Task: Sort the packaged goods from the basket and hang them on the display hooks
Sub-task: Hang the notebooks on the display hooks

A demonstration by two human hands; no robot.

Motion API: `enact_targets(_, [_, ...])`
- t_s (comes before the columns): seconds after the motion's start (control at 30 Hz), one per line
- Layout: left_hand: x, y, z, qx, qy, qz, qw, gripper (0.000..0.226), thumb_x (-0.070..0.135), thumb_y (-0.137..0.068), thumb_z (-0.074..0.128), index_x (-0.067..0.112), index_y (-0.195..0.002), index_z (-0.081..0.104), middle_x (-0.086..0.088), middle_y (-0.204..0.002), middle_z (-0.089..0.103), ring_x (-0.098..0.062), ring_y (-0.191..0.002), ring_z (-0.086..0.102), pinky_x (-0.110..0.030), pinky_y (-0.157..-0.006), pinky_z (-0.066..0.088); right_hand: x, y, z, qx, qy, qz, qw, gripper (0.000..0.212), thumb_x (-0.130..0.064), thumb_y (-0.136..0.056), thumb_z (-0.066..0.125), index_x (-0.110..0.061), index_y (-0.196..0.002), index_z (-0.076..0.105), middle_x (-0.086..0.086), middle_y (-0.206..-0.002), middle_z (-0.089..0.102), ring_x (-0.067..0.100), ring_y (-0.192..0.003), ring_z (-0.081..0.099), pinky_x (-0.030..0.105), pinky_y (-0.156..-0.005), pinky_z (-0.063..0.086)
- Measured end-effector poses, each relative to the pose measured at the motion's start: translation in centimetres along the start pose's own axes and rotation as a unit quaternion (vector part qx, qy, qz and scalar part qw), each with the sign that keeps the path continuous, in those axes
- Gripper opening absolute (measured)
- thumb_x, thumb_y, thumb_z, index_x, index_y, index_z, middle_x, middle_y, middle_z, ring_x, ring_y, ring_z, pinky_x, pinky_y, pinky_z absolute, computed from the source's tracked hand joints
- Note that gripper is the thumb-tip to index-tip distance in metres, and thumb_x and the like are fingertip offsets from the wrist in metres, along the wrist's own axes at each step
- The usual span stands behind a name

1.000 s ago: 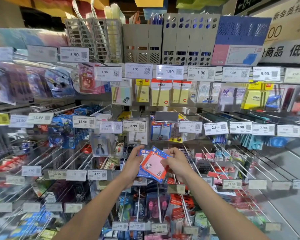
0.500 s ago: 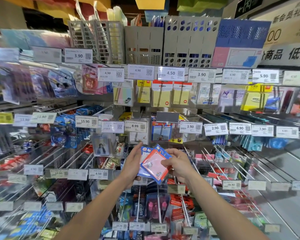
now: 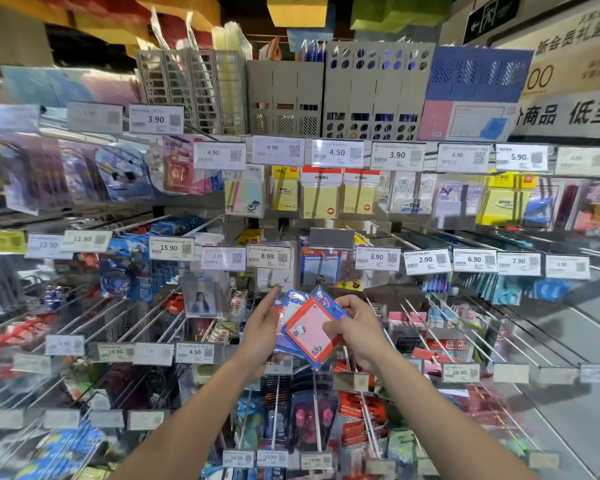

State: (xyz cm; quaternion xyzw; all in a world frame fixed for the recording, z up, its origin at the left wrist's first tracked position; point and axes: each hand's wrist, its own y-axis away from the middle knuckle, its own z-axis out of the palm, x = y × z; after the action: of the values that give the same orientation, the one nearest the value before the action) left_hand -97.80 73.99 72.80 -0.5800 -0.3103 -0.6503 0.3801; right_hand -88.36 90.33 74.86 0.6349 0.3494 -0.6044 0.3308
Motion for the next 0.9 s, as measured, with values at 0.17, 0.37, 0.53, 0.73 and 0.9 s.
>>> enact_targets(0.17, [-0.2, -0.1, -0.6, 0.031, -0.029, -0.041, 0.998, 0.028, 0.021, -0.110, 0.043, 0.016, -0.105, 0.070, -0.009, -0.080, 0.072, -0.014, -0.052, 0.064, -0.023, -0.039, 0.043, -0.5, 0.0, -0.8, -0.024, 0.012, -0.022, 0.999, 0.033, 0.016, -0.080, 0.070, -0.003, -0.100, 0.052, 0.012, -0.088, 0.076, 0.029, -0.079, 0.073, 0.038, -0.060, 0.053])
enact_targets(0.37, [0.3, 0.5, 0.4, -0.081, -0.120, -0.021, 0.989, 0.028, 0.040, -0.106, 0.052, 0.018, -0.103, 0.069, 0.001, -0.074, 0.070, -0.014, -0.060, 0.064, -0.025, -0.043, 0.045, -1.2, 0.1, -0.3, -0.032, 0.069, -0.052, 0.996, 0.036, 0.007, -0.077, 0.081, -0.003, -0.104, 0.061, 0.009, -0.093, 0.073, 0.021, -0.072, 0.073, 0.033, -0.058, 0.056])
enact_targets(0.53, [0.1, 0.5, 0.5, -0.106, -0.178, 0.024, 0.978, 0.024, 0.042, -0.101, 0.064, 0.029, -0.120, 0.065, 0.005, -0.079, 0.073, -0.011, -0.062, 0.065, -0.027, -0.042, 0.047, -1.4, 0.1, -1.0, -0.074, 0.080, -0.048, 0.993, 0.021, -0.009, -0.090, 0.076, -0.002, -0.107, 0.065, 0.010, -0.089, 0.074, 0.020, -0.072, 0.072, 0.028, -0.056, 0.052])
enact_targets(0.73, [0.1, 0.4, 0.8, -0.128, -0.135, 0.005, 0.983, 0.020, 0.031, -0.100, 0.067, 0.023, -0.118, 0.068, 0.003, -0.079, 0.071, -0.016, -0.065, 0.067, -0.027, -0.041, 0.046, -2.1, -0.1, -1.5, -0.084, 0.129, -0.047, 0.987, 0.016, -0.012, -0.097, 0.065, 0.004, -0.096, 0.069, 0.007, -0.083, 0.073, 0.015, -0.071, 0.067, 0.029, -0.062, 0.049])
enact_targets(0.9, [0.3, 0.3, 0.8, -0.141, -0.132, -0.041, 0.980, 0.027, 0.031, -0.103, 0.060, 0.009, -0.117, 0.066, -0.002, -0.073, 0.067, -0.018, -0.058, 0.060, -0.025, -0.040, 0.043, -3.1, -0.3, -1.6, -0.078, 0.069, -0.024, 0.994, 0.006, -0.006, -0.092, 0.071, -0.005, -0.088, 0.067, 0.010, -0.077, 0.073, 0.018, -0.066, 0.068, 0.027, -0.056, 0.050])
